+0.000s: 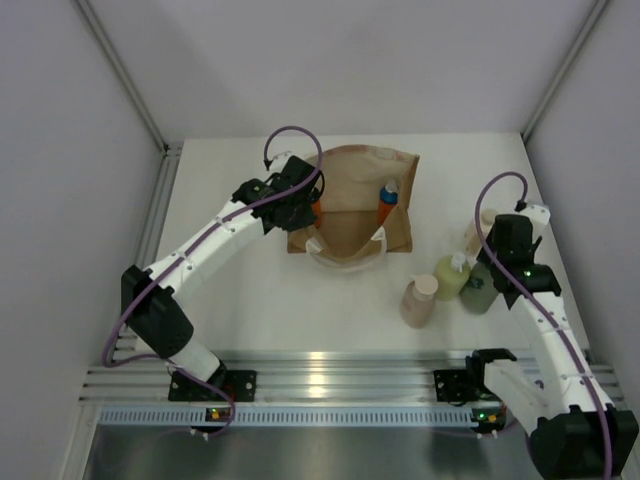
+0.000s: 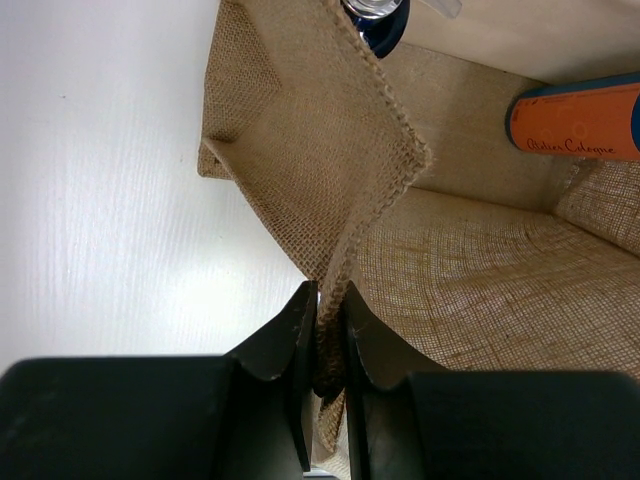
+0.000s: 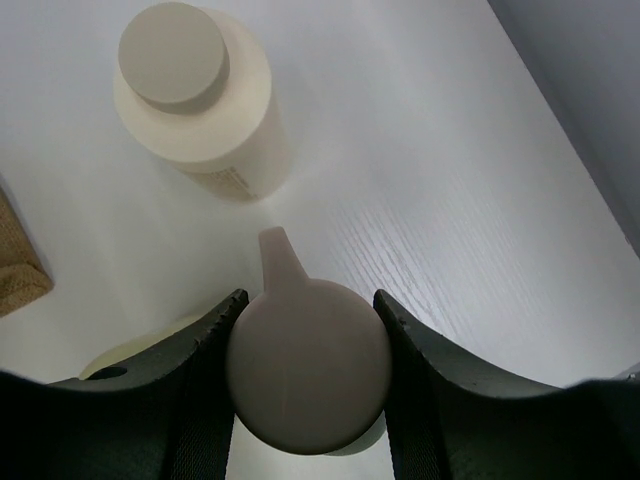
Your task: Take the personal care products out of the canvas bag
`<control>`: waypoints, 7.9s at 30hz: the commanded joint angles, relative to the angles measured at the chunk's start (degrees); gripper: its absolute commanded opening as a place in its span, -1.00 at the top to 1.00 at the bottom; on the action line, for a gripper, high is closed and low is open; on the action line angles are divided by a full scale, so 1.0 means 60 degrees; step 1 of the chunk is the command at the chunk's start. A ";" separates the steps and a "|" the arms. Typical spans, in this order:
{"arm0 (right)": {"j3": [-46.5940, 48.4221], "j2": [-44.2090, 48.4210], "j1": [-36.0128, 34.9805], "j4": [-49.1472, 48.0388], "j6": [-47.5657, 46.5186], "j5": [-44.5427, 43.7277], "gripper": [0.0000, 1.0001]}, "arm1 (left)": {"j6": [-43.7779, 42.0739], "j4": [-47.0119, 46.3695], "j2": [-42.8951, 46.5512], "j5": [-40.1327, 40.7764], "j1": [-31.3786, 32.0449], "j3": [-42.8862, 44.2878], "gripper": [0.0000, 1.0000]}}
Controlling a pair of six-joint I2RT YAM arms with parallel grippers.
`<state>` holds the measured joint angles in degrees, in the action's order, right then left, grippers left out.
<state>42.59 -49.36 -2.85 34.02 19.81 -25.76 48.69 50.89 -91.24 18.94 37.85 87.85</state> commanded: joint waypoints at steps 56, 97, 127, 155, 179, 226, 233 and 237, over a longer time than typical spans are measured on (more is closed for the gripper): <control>0.8867 -0.5495 -0.5441 -0.0294 -0.1954 0.5553 -0.56 | 0.1860 0.0292 0.0456 0.0535 -0.0067 -0.0902 1.00; 0.9733 -1.2602 -0.6278 -0.7501 -0.2028 0.4543 -0.05 | 0.1056 0.1142 -0.0071 -0.0534 -0.1151 -0.0052 1.00; 0.7916 -0.6936 -0.5911 -0.7107 -0.2100 0.4557 1.00 | 0.0967 0.1127 -0.0716 -0.0608 -0.1444 0.0738 1.00; 0.1299 -0.0254 -0.8136 -0.4714 -0.2848 0.4633 1.00 | -0.1053 0.1127 -0.1492 -0.1368 -0.1488 0.1837 1.00; -0.1579 -0.0489 -1.0892 -0.7269 -0.2497 0.1408 -0.50 | -0.1566 0.1127 -0.1419 -0.1501 -0.1488 0.1676 1.00; 1.1900 -0.9967 -0.5076 0.4202 -0.0138 0.1374 -0.17 | 0.1451 -0.0074 -0.1552 -0.2556 -0.1180 0.1193 1.00; 1.0893 -0.9761 -0.6539 0.3856 0.2013 0.1129 -0.31 | 0.1744 -0.0103 -0.0804 -0.2439 -0.1166 0.0139 1.00; 1.0743 -1.0214 -0.6819 0.3150 0.1885 0.1611 -0.35 | 0.1656 -0.0074 -0.0701 -0.2322 -0.1166 -0.0301 1.00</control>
<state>107.04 -110.34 -42.41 56.40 28.86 -18.02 58.83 47.40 -96.57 4.01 30.85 88.64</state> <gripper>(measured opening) 0.667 0.171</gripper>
